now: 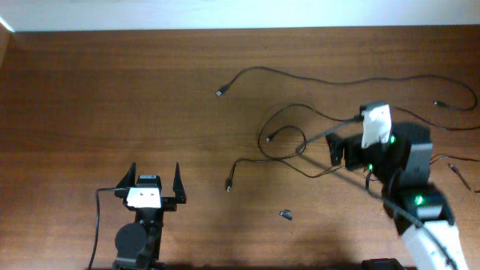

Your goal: Untangle cables

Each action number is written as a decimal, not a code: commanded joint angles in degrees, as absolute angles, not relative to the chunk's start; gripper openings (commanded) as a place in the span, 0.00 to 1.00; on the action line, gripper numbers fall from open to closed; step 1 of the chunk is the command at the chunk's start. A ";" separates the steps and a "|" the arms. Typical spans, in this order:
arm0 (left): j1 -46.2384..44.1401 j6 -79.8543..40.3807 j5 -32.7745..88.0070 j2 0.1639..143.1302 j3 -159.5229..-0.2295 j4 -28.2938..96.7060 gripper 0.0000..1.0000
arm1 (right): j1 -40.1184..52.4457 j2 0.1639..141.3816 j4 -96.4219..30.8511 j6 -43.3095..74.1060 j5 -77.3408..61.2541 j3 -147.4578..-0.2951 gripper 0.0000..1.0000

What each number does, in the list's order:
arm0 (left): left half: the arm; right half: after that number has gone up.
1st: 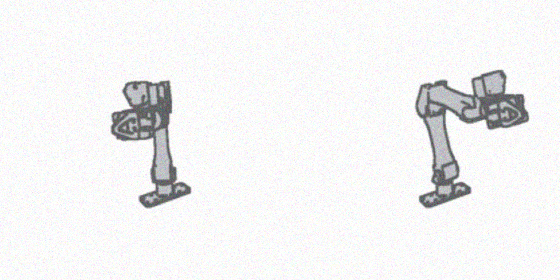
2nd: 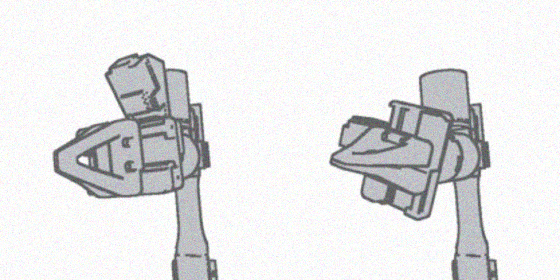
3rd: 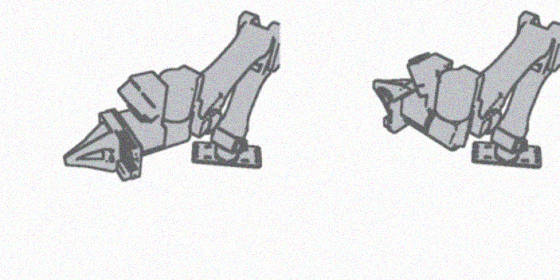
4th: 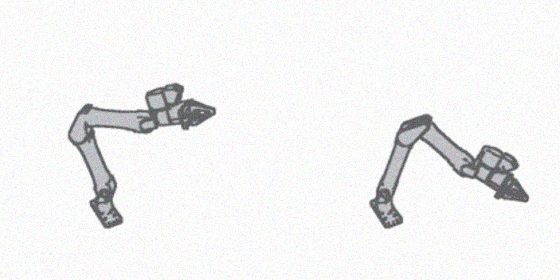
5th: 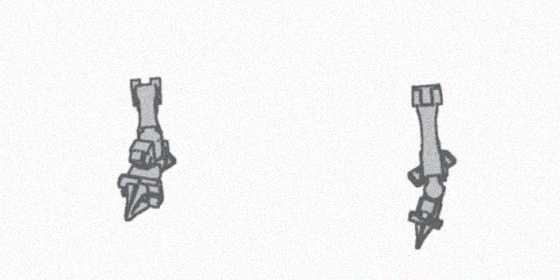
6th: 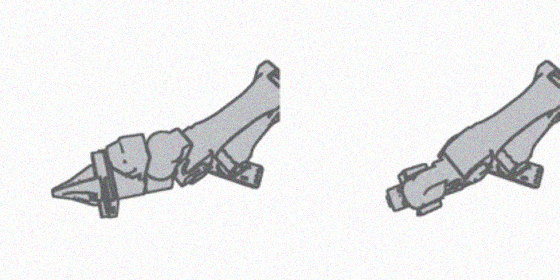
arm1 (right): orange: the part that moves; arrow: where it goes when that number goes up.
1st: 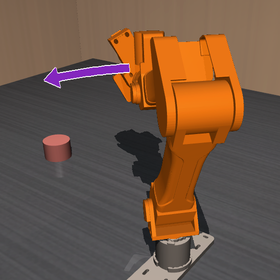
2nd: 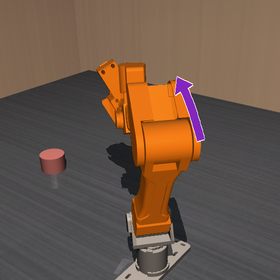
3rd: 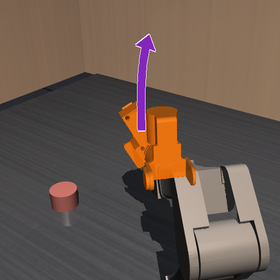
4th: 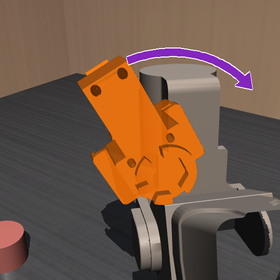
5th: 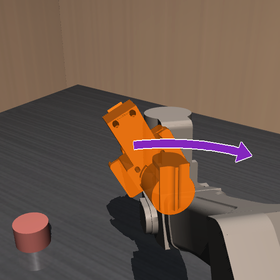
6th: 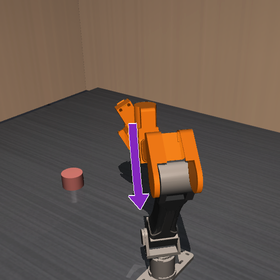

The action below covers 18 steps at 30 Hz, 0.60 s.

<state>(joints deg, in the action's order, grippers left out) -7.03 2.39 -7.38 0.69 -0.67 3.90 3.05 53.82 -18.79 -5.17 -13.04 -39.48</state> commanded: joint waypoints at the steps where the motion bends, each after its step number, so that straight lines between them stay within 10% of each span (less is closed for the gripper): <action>1: -6.70 3.11 -6.83 0.30 -0.54 4.19 0.99 | 3.42 45.36 -13.65 -5.56 -15.00 -27.92 0.99; 18: -6.70 3.11 -6.83 0.30 -0.54 4.19 0.99 | 3.36 10.20 -6.11 -5.58 -14.59 -1.61 0.99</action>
